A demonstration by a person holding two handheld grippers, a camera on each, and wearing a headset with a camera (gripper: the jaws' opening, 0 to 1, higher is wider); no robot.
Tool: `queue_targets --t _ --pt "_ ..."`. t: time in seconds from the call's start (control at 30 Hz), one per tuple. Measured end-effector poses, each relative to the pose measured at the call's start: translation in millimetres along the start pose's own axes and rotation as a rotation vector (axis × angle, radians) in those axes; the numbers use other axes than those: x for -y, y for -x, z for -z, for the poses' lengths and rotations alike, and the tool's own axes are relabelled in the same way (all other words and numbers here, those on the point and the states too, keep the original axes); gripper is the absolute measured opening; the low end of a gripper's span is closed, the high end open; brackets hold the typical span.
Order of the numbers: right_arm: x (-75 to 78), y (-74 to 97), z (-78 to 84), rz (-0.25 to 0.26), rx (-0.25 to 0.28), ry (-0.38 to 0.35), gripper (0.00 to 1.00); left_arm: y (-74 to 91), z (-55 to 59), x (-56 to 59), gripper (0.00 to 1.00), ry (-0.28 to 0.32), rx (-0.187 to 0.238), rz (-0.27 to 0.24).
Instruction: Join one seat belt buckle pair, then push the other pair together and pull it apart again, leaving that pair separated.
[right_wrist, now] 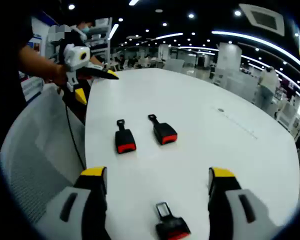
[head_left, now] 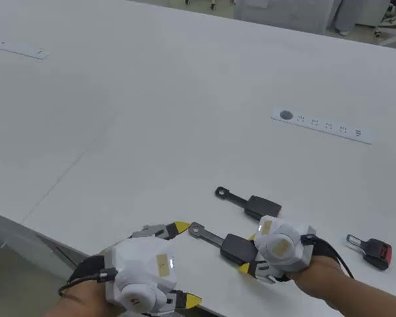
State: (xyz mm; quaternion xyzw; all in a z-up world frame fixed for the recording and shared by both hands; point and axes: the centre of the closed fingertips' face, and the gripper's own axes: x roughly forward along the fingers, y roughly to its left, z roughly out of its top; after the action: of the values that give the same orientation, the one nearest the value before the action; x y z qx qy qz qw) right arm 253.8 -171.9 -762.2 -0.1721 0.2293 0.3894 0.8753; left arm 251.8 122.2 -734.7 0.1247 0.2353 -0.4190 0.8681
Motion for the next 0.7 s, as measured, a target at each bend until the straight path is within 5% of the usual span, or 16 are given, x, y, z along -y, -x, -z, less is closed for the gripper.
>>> queue_targets --t 0.23,0.7 --pt "-6.4 -8.8 -8.6 -0.017 0.019 0.001 0.94 11.4 11.5 -1.9 0.99 0.004 -0.014 -0.023" --pt "-13.5 -16.4 -16.5 -0.041 0.023 0.015 0.95 16.1 12.5 1.0 0.98 0.0 -0.016 -0.037"
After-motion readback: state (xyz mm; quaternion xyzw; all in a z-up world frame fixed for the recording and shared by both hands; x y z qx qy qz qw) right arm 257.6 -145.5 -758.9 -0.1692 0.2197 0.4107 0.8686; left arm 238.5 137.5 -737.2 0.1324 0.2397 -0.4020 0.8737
